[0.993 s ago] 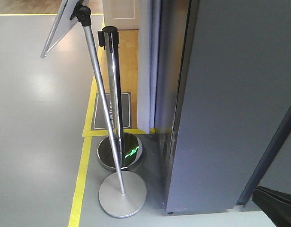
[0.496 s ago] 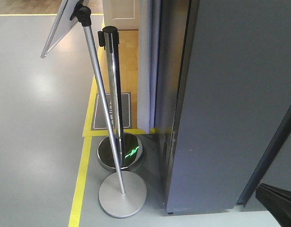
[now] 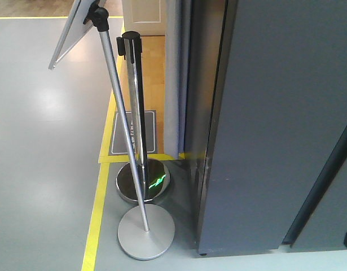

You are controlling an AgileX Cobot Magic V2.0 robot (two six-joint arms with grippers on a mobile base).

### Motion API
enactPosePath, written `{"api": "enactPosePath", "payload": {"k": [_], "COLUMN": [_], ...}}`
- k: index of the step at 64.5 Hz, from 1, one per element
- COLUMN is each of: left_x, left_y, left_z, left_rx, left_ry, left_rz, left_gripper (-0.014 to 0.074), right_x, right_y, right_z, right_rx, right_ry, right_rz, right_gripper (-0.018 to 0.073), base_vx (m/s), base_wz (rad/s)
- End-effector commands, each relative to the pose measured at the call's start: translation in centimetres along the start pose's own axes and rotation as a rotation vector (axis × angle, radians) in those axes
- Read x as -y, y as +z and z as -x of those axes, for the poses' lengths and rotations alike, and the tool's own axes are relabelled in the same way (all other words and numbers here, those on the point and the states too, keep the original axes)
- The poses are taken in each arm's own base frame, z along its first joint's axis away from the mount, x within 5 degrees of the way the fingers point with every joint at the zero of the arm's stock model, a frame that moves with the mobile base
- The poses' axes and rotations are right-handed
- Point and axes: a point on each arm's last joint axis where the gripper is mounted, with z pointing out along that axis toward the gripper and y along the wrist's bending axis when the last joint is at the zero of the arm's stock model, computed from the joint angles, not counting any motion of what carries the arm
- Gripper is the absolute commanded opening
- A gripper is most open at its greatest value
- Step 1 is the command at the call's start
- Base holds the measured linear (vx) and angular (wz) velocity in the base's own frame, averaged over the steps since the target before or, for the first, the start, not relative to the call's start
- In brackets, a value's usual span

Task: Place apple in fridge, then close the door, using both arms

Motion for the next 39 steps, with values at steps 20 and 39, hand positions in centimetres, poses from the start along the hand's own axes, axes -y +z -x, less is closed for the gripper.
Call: {"api": "enactPosePath", "payload": {"k": [20, 39], "left_x": [0.2, 0.2], "left_y": [0.0, 0.0], "left_z": [-0.3, -0.3], "left_rx": [0.059, 0.059], "left_ry": [-0.009, -0.009], "left_rz": [-0.018, -0.018], "left_gripper": [-0.0007, -0.0007], "right_x": [1.3, 1.8], "right_y": [-0.3, 1.1], "right_z": [-2.3, -3.9], "right_rx": [0.363, 0.49], "right_ry": [-0.046, 0.01], "right_rz": [-0.124, -0.124], "right_gripper": [-0.0002, -0.0002], "base_vx": [0.0, 0.0], "base_wz": [0.0, 0.0]}}
